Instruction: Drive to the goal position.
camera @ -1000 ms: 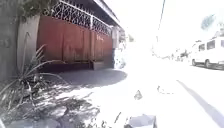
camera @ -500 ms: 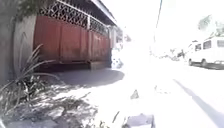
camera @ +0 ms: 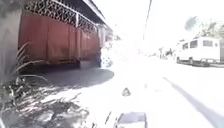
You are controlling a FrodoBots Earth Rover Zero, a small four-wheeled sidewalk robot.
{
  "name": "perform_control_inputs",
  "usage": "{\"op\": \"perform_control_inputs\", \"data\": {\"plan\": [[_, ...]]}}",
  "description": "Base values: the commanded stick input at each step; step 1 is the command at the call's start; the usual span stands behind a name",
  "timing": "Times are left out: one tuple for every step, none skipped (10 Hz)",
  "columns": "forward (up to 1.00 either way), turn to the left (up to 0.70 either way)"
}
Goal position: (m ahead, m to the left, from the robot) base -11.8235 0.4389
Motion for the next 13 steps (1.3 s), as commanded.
{"op": "perform_control_inputs", "data": {"plan": [[0.00, -0.68], [0.00, -0.68], [0.00, -0.69], [0.00, -0.68], [0.00, -0.69], [0.00, -0.70], [0.00, -0.70], [0.00, -0.70], [0.00, -0.70], [0.00, -0.70], [0.00, -0.70], [0.00, -0.70], [0.00, -0.70]]}}
